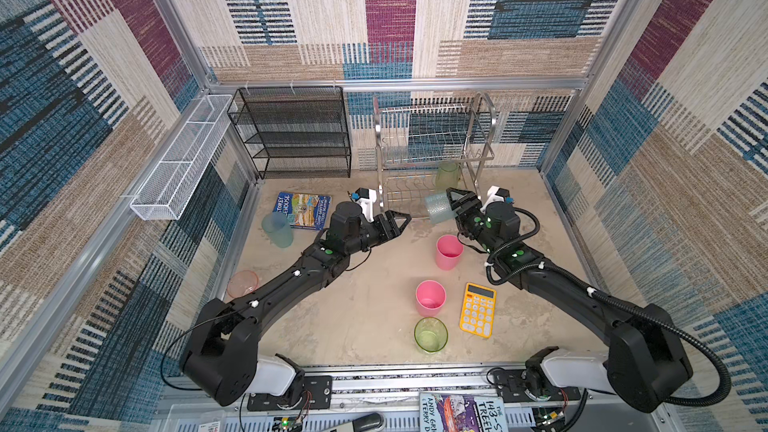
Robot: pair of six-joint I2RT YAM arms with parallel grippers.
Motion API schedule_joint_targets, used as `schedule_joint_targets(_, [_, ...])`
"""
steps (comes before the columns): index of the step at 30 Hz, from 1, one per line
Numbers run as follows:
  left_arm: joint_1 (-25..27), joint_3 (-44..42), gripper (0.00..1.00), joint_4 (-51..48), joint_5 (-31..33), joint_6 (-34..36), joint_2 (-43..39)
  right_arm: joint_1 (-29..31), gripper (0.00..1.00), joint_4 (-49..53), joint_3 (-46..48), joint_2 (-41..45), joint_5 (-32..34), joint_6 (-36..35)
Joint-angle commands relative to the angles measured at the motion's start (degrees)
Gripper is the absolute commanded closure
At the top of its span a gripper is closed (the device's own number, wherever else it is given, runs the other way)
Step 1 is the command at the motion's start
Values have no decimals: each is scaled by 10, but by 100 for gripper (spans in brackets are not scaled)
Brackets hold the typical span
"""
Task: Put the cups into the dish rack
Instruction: 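Open the left gripper and draw it back while right gripper carries cup toward rack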
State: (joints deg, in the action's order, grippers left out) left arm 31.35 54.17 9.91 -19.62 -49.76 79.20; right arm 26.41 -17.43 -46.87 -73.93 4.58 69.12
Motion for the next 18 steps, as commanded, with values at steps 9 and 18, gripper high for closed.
schedule_joint_targets(9, [-1, 101, 10, -336, 130, 212, -81, 2, 38, -18, 12, 35, 91, -196])
schedule_joint_targets(18, [-1, 218, 5, -487, 204, 350, -88, 4, 36, -100, 20, 2, 99, -380])
